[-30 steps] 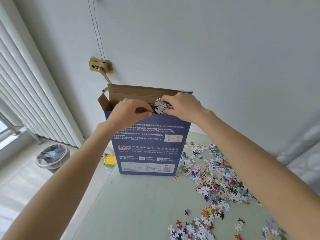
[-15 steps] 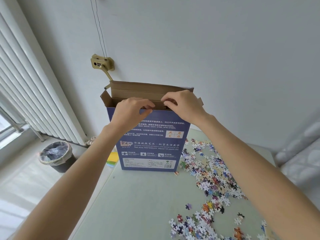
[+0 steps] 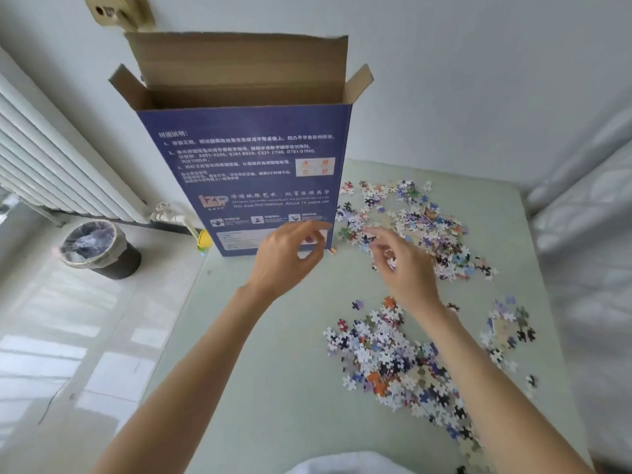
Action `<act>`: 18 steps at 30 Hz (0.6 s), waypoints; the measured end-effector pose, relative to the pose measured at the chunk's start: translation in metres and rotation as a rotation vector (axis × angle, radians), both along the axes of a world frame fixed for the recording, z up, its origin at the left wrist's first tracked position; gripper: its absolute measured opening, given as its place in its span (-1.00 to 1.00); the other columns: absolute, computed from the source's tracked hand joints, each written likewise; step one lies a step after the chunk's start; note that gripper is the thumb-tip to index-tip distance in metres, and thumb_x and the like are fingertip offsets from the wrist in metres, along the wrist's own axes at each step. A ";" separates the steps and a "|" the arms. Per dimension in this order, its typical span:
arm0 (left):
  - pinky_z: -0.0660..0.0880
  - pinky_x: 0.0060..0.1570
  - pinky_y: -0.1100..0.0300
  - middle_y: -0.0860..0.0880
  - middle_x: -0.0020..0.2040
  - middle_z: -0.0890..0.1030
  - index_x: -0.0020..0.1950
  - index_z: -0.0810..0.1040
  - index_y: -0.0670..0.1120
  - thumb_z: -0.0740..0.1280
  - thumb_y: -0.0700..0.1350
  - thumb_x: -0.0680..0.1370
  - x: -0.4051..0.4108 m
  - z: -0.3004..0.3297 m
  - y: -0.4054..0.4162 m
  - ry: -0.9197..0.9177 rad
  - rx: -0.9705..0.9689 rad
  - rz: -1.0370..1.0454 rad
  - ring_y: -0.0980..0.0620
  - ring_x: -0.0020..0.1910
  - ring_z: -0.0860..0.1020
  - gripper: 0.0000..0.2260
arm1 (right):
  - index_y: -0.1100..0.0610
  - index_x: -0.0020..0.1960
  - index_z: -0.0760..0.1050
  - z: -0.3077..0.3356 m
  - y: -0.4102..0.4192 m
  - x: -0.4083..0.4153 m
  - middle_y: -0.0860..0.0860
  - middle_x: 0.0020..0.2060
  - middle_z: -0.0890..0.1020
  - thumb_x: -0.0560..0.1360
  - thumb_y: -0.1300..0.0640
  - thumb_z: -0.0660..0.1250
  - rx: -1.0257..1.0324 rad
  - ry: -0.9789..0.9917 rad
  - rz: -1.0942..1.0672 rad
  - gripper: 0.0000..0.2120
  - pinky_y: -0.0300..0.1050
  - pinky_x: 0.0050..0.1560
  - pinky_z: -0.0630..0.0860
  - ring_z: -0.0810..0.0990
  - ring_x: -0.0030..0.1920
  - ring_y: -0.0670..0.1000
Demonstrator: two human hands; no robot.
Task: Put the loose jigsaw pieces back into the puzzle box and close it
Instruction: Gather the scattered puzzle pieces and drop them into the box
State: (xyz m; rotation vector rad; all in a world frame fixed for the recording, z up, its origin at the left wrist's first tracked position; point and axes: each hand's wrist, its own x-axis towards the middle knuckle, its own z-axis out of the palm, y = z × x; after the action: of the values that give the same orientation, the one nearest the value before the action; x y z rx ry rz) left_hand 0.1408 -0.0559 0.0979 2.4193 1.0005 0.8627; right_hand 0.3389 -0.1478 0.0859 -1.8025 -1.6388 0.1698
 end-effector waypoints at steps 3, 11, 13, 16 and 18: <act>0.51 0.05 0.07 0.06 0.13 0.55 0.31 0.44 0.08 0.35 -0.01 0.49 0.011 -0.057 -0.017 0.360 -0.335 -0.106 0.08 0.06 0.52 -0.62 | 0.02 0.47 0.14 -0.061 -0.049 0.009 -0.03 0.08 0.57 0.50 0.15 0.33 -0.437 0.084 -0.091 -0.39 -0.38 -0.26 0.45 0.49 -0.22 -0.21; 0.37 0.28 -0.06 -0.21 0.36 0.20 0.47 0.08 -0.08 0.53 0.14 0.27 0.049 -0.135 -0.084 0.831 -0.780 -0.080 -0.21 0.28 0.34 -0.06 | -0.09 0.50 -0.17 -0.126 -0.118 0.001 0.14 0.45 0.06 0.26 -0.36 0.39 -1.119 -0.126 -0.267 0.05 0.17 0.31 0.28 0.08 0.42 0.23; 0.38 0.27 -0.02 -0.19 0.33 0.23 0.45 0.12 -0.09 0.54 0.16 0.25 0.058 -0.137 -0.097 0.825 -0.731 -0.117 -0.17 0.25 0.33 -0.07 | -0.08 0.50 -0.15 -0.130 -0.112 -0.012 0.16 0.38 0.15 0.25 -0.34 0.41 -1.067 -0.143 -0.256 0.06 0.01 0.21 0.34 0.20 0.33 0.18; 0.34 0.28 0.07 -0.13 0.29 0.30 0.45 0.16 -0.10 0.54 0.15 0.25 0.063 -0.141 -0.111 0.766 -0.656 -0.114 -0.09 0.21 0.32 -0.08 | -0.03 0.50 -0.09 -0.135 -0.106 -0.024 0.12 0.27 0.30 0.21 -0.34 0.44 -0.957 -0.129 -0.245 0.08 -0.11 0.14 0.33 0.33 0.16 0.07; 0.33 0.30 0.11 -0.08 0.28 0.34 0.46 0.16 -0.08 0.54 0.11 0.27 0.060 -0.143 -0.114 0.699 -0.652 -0.091 -0.06 0.23 0.33 -0.11 | 0.00 0.50 -0.04 -0.136 -0.105 -0.025 0.09 0.28 0.32 0.22 -0.29 0.46 -0.937 -0.086 -0.232 0.06 -0.11 0.18 0.36 0.35 0.17 0.05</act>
State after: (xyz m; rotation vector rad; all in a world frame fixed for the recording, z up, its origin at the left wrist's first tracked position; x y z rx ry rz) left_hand 0.2011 -0.1698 -0.0452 2.1489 1.1458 -0.3586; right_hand 0.3140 -0.2532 -0.0497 -2.6903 -1.4882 0.8787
